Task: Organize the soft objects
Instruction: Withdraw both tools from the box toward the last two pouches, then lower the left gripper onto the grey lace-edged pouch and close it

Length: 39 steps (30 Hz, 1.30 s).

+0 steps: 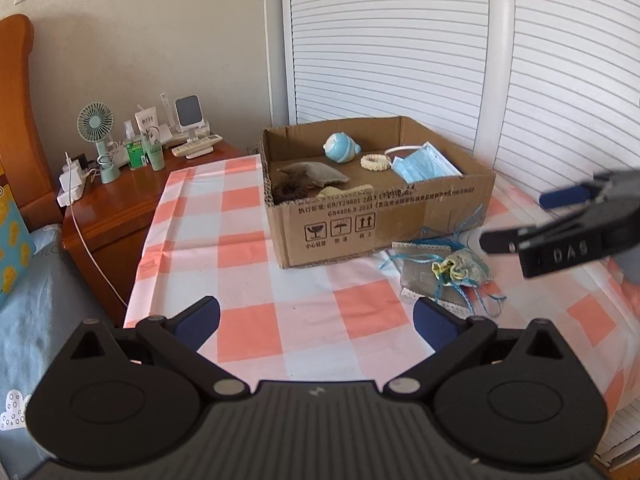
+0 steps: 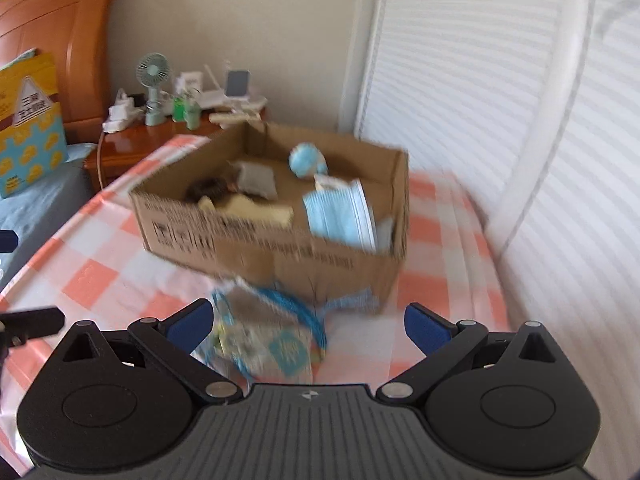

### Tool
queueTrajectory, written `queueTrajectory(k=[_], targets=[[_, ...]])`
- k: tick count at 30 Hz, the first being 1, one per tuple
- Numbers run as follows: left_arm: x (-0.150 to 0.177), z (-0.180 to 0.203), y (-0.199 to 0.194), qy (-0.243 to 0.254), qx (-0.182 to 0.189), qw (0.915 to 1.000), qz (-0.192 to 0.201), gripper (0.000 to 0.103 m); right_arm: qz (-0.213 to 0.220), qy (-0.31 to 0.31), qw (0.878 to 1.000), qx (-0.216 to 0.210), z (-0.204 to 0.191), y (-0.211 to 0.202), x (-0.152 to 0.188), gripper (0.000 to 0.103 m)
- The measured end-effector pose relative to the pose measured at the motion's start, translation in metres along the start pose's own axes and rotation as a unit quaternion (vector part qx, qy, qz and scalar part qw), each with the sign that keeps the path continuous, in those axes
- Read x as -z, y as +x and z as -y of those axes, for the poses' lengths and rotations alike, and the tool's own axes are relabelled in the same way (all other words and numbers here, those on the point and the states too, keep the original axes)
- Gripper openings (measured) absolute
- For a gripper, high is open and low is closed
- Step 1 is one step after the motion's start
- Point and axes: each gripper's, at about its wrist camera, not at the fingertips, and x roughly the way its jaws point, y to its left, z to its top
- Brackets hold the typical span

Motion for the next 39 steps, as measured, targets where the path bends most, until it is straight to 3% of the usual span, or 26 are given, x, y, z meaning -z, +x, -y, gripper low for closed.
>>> queueTrajectory(k=[5, 10, 18, 22, 31, 39], targets=[[0.003, 0.004, 0.006, -0.005, 0.007, 0.9999, -0.008, 0.102, -0.032, 0.073, 0.997, -0.002, 0.016, 0.016, 0.038, 0.103], [0.005, 0.004, 0.014, -0.001, 0.015, 0.9998, -0.014, 0.102, -0.033, 0.108, 0.994, -0.009, 0.017, 0.023, 0.043, 0.103], [0.010, 0.001, 0.028, -0.006, 0.021, 0.9993, -0.030, 0.102, -0.021, 0.093, 0.995, -0.017, 0.003, 0.047, 0.016, 0.103], [0.013, 0.003, 0.033, -0.003, 0.024, 0.9989, -0.040, 0.102, -0.036, 0.089, 0.995, -0.017, -0.001, 0.067, 0.012, 0.103], [0.018, 0.015, 0.045, 0.016, 0.041, 0.9974, -0.057, 0.102, -0.060, 0.091, 0.994, -0.001, 0.011, 0.058, 0.044, 0.103], [0.009, 0.031, 0.060, 0.044, 0.056, 0.9954, -0.065, 0.102, -0.061, 0.073, 0.994, 0.053, 0.023, 0.045, 0.069, 0.103]])
